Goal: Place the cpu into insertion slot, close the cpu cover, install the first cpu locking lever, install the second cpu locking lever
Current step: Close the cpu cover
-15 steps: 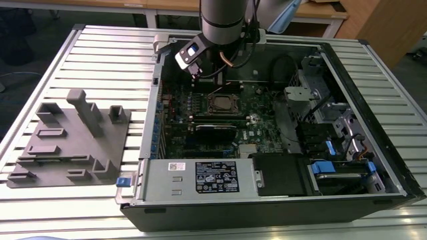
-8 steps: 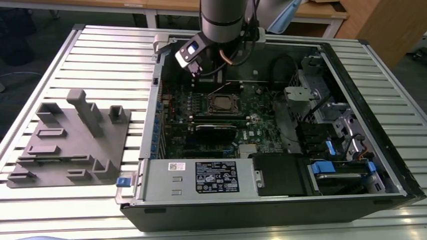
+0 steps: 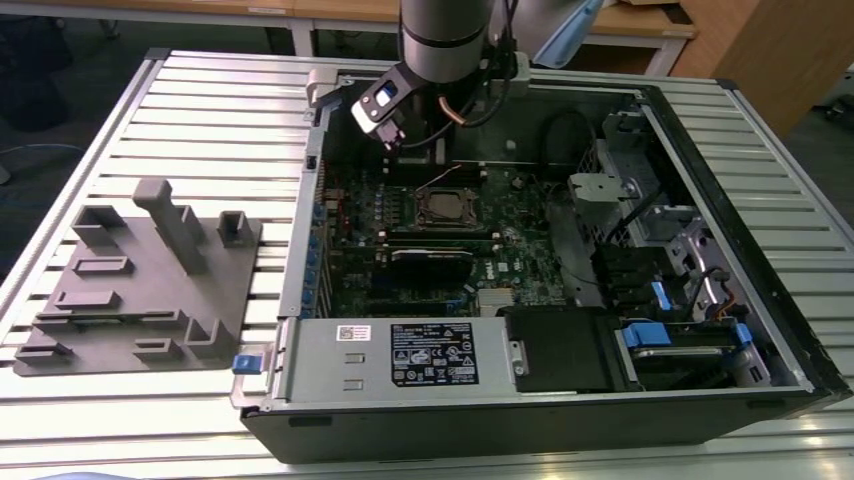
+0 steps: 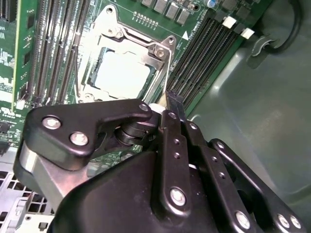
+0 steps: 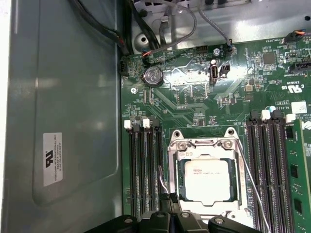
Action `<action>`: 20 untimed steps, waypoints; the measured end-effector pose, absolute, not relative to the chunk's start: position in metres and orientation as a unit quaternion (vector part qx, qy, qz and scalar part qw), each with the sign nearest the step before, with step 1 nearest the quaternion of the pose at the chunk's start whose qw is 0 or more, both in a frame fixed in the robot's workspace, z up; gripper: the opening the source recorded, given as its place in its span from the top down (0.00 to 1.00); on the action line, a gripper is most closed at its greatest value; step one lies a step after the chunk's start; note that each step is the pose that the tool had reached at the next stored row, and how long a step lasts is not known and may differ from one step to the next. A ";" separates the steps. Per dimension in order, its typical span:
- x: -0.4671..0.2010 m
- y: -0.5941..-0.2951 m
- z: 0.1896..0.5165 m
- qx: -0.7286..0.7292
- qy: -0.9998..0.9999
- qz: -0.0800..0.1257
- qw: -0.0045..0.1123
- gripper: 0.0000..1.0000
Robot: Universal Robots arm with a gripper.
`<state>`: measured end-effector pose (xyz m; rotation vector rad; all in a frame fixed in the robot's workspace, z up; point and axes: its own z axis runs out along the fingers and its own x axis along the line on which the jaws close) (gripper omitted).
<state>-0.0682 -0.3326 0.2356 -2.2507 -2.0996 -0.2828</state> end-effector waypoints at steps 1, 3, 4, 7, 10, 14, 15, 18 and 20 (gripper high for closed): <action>-0.068 -0.332 0.235 -0.728 -0.679 -0.092 0.025 0.89; -0.068 -0.331 0.235 -0.728 -0.679 -0.092 0.024 0.89; -0.068 -0.331 0.234 -0.728 -0.679 -0.092 0.024 0.89; -0.069 -0.331 0.233 -0.728 -0.679 -0.092 0.023 0.89; -0.070 -0.331 0.233 -0.728 -0.679 -0.092 0.023 0.89; -0.070 -0.330 0.232 -0.728 -0.679 -0.092 0.024 0.89; -0.070 -0.330 0.231 -0.728 -0.679 -0.092 0.024 0.89; -0.070 -0.330 0.230 -0.728 -0.679 -0.092 0.023 0.89; -0.070 -0.329 0.229 -0.728 -0.679 -0.092 0.023 0.89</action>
